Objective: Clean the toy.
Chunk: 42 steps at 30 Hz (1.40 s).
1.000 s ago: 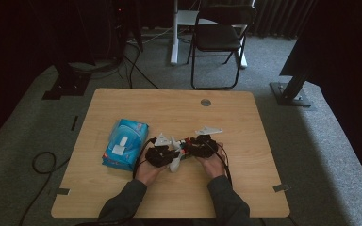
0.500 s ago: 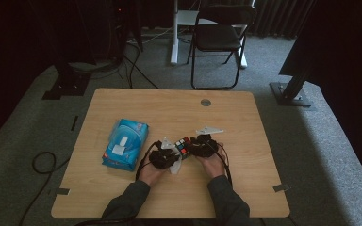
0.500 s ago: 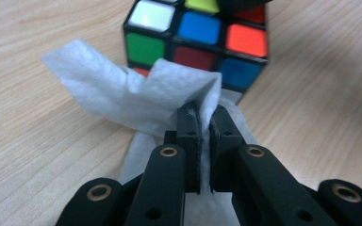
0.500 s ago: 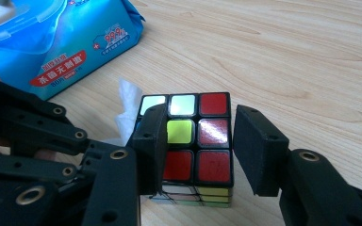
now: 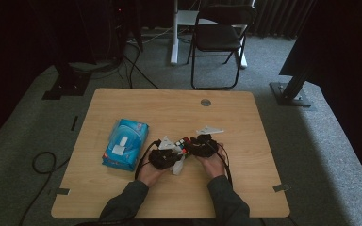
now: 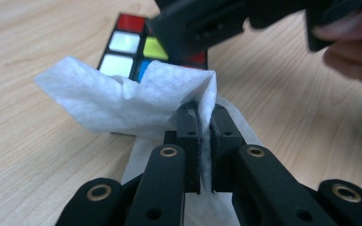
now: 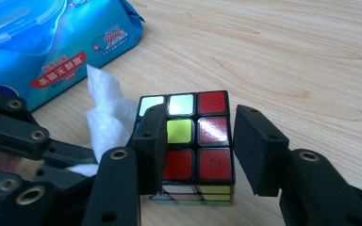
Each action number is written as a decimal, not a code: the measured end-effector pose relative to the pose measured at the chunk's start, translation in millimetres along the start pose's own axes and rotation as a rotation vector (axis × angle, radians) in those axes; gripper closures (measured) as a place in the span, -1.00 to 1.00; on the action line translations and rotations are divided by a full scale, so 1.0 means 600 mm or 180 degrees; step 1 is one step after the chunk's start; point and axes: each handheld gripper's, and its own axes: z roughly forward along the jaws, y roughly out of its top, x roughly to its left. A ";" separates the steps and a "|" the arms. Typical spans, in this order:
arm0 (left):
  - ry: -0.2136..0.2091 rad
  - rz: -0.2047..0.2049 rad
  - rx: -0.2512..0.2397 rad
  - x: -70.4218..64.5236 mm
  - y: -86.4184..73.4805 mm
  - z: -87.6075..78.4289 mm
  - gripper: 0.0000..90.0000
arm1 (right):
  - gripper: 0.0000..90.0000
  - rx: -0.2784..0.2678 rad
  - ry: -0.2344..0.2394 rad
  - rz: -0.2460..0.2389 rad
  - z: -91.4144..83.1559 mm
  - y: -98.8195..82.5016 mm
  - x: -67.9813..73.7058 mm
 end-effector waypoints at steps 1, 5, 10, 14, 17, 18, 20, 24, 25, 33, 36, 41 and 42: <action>0.0019 0.0015 0.0061 0.001 -0.003 0.007 0.90 | 0.24 -0.0001 -0.0003 -0.0003 0.000 0.000 0.000; 0.0069 -0.0022 0.0193 0.011 -0.016 0.027 0.90 | 0.24 -0.0007 -0.0008 -0.0008 0.000 0.000 -0.001; 0.0211 -0.0096 0.0158 0.022 -0.012 0.022 0.89 | 0.24 -0.0007 -0.0008 -0.0007 0.000 0.000 -0.001; 0.0249 -0.0167 -0.0018 0.032 0.002 0.000 0.89 | 0.24 -0.0010 -0.0007 -0.0003 0.000 0.000 -0.001; 0.0192 -0.0117 -0.0175 0.027 0.014 -0.018 0.89 | 0.24 -0.0007 -0.0003 -0.0003 0.000 0.000 -0.001; 0.0167 -0.0084 -0.0216 0.023 0.016 -0.022 0.89 | 0.24 -0.0006 -0.0003 -0.0001 0.000 0.000 -0.001; 0.0135 -0.0011 -0.0223 0.015 0.019 -0.022 0.89 | 0.24 -0.0010 -0.0007 0.0000 0.000 0.000 -0.001; 0.0129 -0.0022 -0.0182 0.016 0.013 -0.014 0.89 | 0.24 -0.0008 -0.0013 -0.0001 0.000 0.000 0.000; 0.0137 -0.0020 -0.0160 0.018 0.012 -0.013 0.89 | 0.24 -0.0008 -0.0013 -0.0001 0.000 0.000 0.000; 0.0136 -0.0055 -0.0112 0.023 0.005 -0.009 0.89 | 0.24 -0.0009 -0.0012 -0.0001 0.000 0.000 0.000; 0.0172 -0.0056 0.0092 0.024 -0.009 0.014 0.89 | 0.24 -0.0010 -0.0012 0.0000 0.000 0.000 0.000; 0.0141 -0.0118 0.0123 0.031 -0.018 0.025 0.88 | 0.24 -0.0010 -0.0011 -0.0005 0.000 0.000 0.000; 0.0161 -0.0110 0.0147 0.031 -0.016 0.025 0.88 | 0.24 -0.0007 -0.0011 -0.0005 0.000 0.000 0.000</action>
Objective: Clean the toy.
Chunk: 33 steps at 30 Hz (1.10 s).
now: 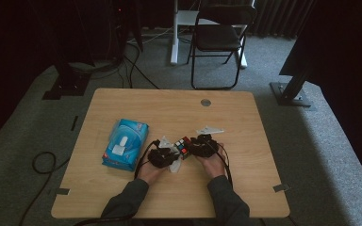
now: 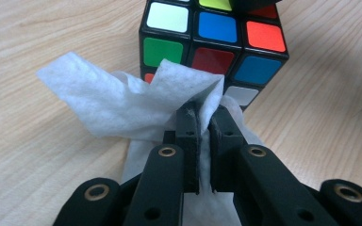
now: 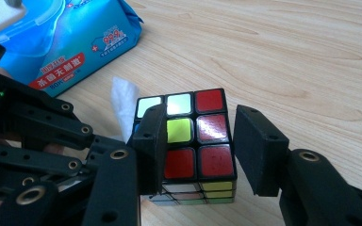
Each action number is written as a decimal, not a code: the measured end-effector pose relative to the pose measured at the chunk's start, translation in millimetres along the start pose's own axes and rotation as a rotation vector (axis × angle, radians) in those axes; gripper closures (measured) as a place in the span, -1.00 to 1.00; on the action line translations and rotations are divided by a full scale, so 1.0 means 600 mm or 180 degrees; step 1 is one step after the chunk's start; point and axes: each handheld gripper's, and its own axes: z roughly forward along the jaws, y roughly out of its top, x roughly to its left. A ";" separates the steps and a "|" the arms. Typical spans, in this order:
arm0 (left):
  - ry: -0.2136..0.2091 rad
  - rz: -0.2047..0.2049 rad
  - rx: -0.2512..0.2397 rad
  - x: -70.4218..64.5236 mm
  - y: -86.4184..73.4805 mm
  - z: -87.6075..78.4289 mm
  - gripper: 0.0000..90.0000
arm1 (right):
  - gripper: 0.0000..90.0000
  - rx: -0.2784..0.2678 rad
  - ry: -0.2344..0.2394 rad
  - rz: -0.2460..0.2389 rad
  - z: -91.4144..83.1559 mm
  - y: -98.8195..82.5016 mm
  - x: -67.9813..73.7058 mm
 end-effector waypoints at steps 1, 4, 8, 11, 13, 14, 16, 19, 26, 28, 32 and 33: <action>0.0030 0.0028 0.0015 0.001 0.002 0.000 0.88 | 0.24 0.0000 0.0000 -0.0001 0.000 0.000 0.000; 0.0139 -0.0058 0.0018 0.009 0.007 -0.002 0.88 | 0.23 0.0005 0.0001 0.0004 0.000 0.000 0.000; 0.0163 -0.0101 -0.0133 0.018 0.021 -0.019 0.88 | 0.19 0.0024 0.0013 -0.0017 0.002 -0.001 0.001; 0.0169 -0.0082 -0.0197 0.020 0.029 -0.030 0.88 | 0.19 0.0026 0.0020 -0.0008 0.003 -0.001 0.000; 0.0179 -0.0104 -0.0258 0.022 0.032 -0.035 0.88 | 0.19 0.0027 0.0017 -0.0014 0.003 -0.001 0.001; 0.0184 -0.0112 -0.0265 0.023 0.034 -0.035 0.88 | 0.19 0.0027 0.0016 -0.0019 0.003 -0.001 0.001; 0.0204 -0.0117 -0.0259 0.025 0.035 -0.034 0.88 | 0.19 0.0028 0.0013 -0.0023 0.003 -0.001 0.001; 0.0251 -0.0164 -0.0193 0.031 0.033 -0.027 0.88 | 0.19 0.0031 0.0012 -0.0027 0.002 0.000 0.001; 0.0229 -0.0144 0.0017 0.028 0.013 0.002 0.88 | 0.19 0.0030 0.0015 -0.0041 0.003 0.000 0.001; 0.0216 -0.0202 -0.0008 0.031 0.012 0.001 0.87 | 0.19 0.0034 0.0020 -0.0083 0.002 0.001 0.001; 0.0284 -0.0216 -0.0055 0.037 0.018 -0.010 0.87 | 0.19 0.0054 0.0049 -0.0146 0.001 0.001 0.000; 0.0300 -0.0240 -0.0083 0.039 0.020 -0.012 0.86 | 0.19 0.0057 0.0062 -0.0150 0.001 0.001 0.000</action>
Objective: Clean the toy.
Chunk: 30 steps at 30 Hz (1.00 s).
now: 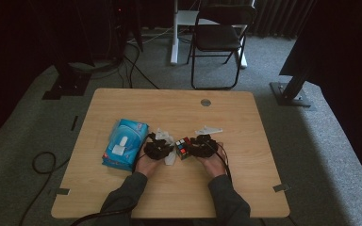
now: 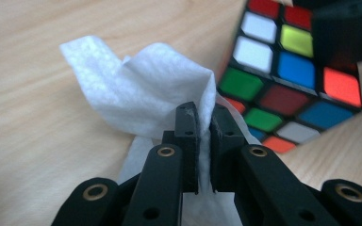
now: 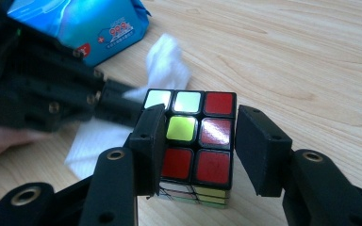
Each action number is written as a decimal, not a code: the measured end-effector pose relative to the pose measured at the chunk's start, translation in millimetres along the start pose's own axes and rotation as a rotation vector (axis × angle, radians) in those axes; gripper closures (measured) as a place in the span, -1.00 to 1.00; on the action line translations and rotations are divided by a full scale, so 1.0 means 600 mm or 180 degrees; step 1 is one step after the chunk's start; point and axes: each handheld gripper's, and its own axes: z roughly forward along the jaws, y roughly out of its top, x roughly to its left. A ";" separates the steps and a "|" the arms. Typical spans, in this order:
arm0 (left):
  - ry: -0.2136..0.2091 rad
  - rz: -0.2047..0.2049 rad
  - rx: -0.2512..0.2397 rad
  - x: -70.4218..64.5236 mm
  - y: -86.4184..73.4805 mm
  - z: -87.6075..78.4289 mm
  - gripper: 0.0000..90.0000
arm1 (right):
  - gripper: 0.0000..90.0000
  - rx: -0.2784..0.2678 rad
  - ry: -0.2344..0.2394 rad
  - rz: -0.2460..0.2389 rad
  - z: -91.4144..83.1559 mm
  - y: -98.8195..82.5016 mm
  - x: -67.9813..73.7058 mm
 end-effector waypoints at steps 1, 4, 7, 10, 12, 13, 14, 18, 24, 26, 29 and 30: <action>0.0015 -0.0023 -0.0022 0.003 0.002 -0.002 0.86 | 0.19 0.0002 0.0016 -0.0007 0.000 0.000 0.000; 0.0047 -0.0069 -0.0050 0.009 0.004 -0.005 0.86 | 0.20 0.0013 0.0065 -0.0056 -0.001 -0.001 0.002; 0.0040 -0.0107 -0.0050 0.011 0.003 -0.004 0.85 | 0.21 0.0041 0.0158 -0.0190 -0.001 0.000 0.007; -0.0006 -0.0094 -0.0043 0.008 0.002 -0.003 0.85 | 0.21 0.0049 0.0200 -0.0202 -0.001 -0.001 0.007; -0.0031 -0.0020 -0.0025 0.000 0.001 -0.004 0.86 | 0.15 0.0053 0.0199 -0.0134 -0.001 -0.002 0.003; -0.0065 -0.0024 -0.0030 -0.002 0.000 -0.004 0.86 | 0.14 0.0045 0.0170 -0.0109 -0.002 -0.002 0.001; -0.0083 0.0000 -0.0024 -0.004 -0.001 -0.005 0.86 | 0.12 0.0041 0.0141 -0.0093 -0.003 -0.003 -0.001; -0.0128 0.0044 -0.0034 -0.016 -0.008 -0.007 0.87 | 0.10 0.0031 0.0029 -0.0035 -0.007 -0.004 -0.006; -0.0194 0.0051 -0.0038 -0.021 -0.012 -0.010 0.87 | 0.13 0.0020 -0.0027 0.0027 -0.010 -0.005 -0.009; -0.0243 0.0066 -0.0041 -0.024 -0.013 -0.010 0.86 | 0.11 0.0003 0.0024 0.0070 -0.010 -0.005 -0.010; -0.0274 0.0121 -0.0035 -0.033 -0.013 -0.010 0.86 | 0.09 -0.0005 0.0051 0.0069 -0.006 -0.004 -0.006; -0.0281 0.0137 -0.0036 -0.035 -0.013 -0.010 0.86 | 0.10 -0.0008 0.0043 0.0063 -0.005 -0.004 -0.004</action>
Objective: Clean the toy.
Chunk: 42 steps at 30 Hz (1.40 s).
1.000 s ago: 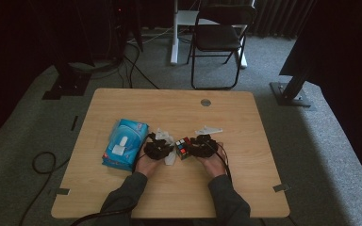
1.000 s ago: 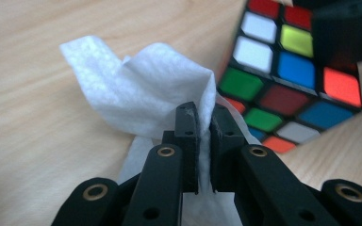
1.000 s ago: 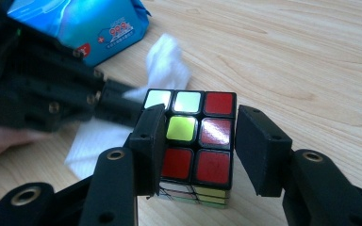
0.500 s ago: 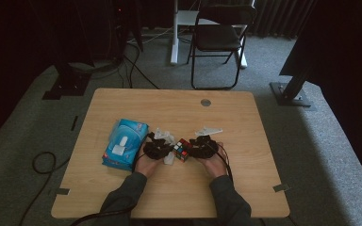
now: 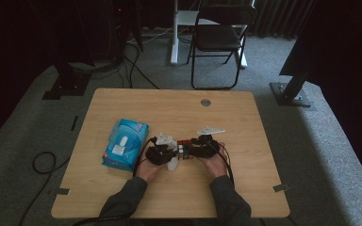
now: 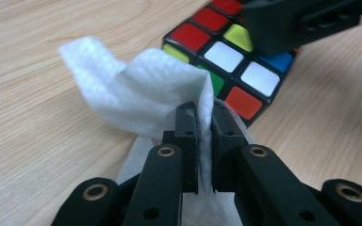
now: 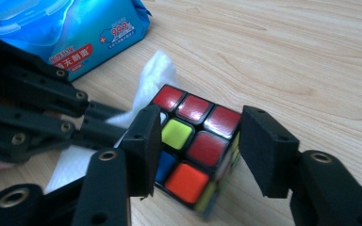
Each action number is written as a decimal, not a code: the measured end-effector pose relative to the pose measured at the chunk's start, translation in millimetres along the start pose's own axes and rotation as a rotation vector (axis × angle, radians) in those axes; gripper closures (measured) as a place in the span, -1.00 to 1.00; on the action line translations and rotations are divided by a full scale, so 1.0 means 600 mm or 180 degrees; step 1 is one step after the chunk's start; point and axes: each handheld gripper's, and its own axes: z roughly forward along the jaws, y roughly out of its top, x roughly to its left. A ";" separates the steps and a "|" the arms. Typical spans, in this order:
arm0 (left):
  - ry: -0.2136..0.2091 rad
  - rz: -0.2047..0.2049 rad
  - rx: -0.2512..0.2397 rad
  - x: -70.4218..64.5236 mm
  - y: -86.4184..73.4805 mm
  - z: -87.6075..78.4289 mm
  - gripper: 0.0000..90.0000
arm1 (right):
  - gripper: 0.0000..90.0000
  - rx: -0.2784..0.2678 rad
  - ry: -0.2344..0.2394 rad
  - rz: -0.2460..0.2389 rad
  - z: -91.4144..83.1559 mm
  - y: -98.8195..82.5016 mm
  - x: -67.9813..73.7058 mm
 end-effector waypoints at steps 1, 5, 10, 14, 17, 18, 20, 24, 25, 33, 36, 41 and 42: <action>-0.0009 0.0004 -0.0005 -0.001 0.001 0.000 0.86 | 0.10 0.0011 -0.0010 -0.0004 0.001 0.000 0.000; 0.0024 -0.0009 -0.0075 0.002 0.008 -0.007 0.86 | 0.10 0.0031 0.0002 0.0025 0.002 0.001 -0.001; -0.0035 0.0055 -0.0155 -0.008 0.020 -0.022 0.87 | 0.13 0.0046 0.0013 0.0063 0.002 0.001 -0.003; -0.0097 0.0112 -0.0193 -0.022 0.021 -0.029 0.87 | 0.13 0.0046 0.0001 0.0065 0.002 0.001 -0.002; -0.0135 0.0158 -0.0175 -0.031 0.018 -0.031 0.88 | 0.13 0.0045 -0.0022 0.0053 0.002 0.001 0.000; -0.0136 0.0184 -0.0158 -0.033 0.017 -0.030 0.88 | 0.14 0.0047 -0.0020 0.0056 0.002 0.001 0.000; -0.0120 0.0221 -0.0112 -0.036 0.015 -0.024 0.88 | 0.15 0.0045 -0.0024 0.0063 0.002 0.001 0.000; -0.0163 0.0191 -0.0107 -0.032 0.014 -0.020 0.88 | 0.16 0.0036 -0.0052 0.0075 0.002 0.002 0.000; -0.0158 0.0195 -0.0103 -0.032 0.014 -0.020 0.88 | 0.16 0.0035 -0.0051 0.0077 0.002 0.002 -0.001; -0.0105 0.0261 0.0072 -0.032 0.003 -0.003 0.88 | 0.17 0.0032 -0.0053 0.0083 0.002 0.002 0.000; -0.0058 0.0281 0.0171 -0.028 -0.002 0.012 0.88 | 0.17 0.0028 -0.0054 0.0094 0.002 0.002 -0.001; -0.0037 0.0233 0.0183 -0.021 -0.003 0.014 0.88 | 0.17 0.0032 -0.0052 0.0094 0.002 0.002 -0.002; -0.0036 0.0222 0.0147 -0.020 -0.001 0.010 0.88 | 0.17 0.0032 -0.0053 0.0090 0.002 0.002 -0.002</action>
